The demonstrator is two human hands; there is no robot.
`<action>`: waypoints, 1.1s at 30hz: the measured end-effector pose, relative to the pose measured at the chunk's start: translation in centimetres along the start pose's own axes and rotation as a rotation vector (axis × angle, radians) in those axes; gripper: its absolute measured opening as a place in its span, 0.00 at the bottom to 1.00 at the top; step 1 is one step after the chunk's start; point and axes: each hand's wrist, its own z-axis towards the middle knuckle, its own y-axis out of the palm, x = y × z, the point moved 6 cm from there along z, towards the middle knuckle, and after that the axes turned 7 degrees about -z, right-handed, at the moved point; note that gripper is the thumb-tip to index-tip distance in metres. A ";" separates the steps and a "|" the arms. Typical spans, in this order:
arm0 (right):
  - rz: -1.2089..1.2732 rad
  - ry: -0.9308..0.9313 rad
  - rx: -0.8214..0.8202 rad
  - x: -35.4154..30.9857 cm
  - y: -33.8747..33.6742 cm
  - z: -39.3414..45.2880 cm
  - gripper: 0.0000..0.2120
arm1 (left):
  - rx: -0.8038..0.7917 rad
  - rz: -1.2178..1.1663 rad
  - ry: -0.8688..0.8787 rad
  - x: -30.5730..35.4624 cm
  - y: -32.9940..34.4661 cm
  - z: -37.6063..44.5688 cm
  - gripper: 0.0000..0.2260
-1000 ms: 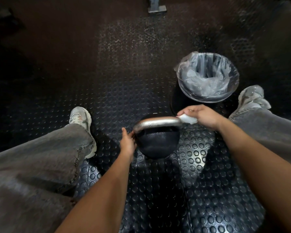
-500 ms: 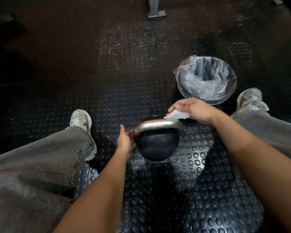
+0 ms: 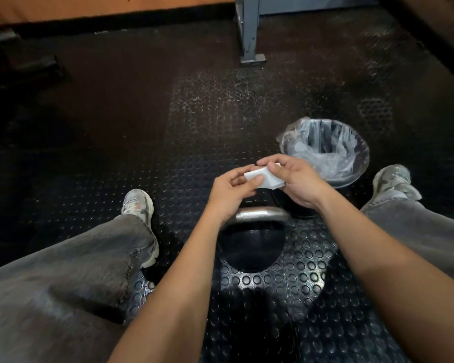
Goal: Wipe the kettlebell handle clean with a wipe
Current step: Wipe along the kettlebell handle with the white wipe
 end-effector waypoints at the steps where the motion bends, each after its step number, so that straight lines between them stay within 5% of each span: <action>1: 0.006 -0.007 0.003 -0.1 0.4 0.1 0.13 | 0.024 -0.017 0.012 0.0 0.0 -0.2 0.16; 6: -0.028 0.018 0.020 -0.4 1.7 0.4 0.14 | 0.127 0.120 0.061 1.5 -2.1 -0.6 0.10; 12: -0.220 0.255 0.286 5.0 -4.3 -1.4 0.16 | 0.294 0.362 0.072 1.0 -10.1 -1.0 0.07; 21: -0.014 0.702 0.274 18.9 -4.0 -7.8 0.36 | 0.355 0.609 -0.194 -8.5 -11.9 -4.8 0.12; 25: 0.112 0.654 0.264 18.3 -3.3 -8.0 0.33 | 0.307 0.415 -0.337 -11.9 -11.2 -5.3 0.09; 33: 0.143 0.650 0.266 18.2 -2.9 -7.8 0.32 | 0.430 0.062 -0.068 -8.1 -9.9 -4.5 0.13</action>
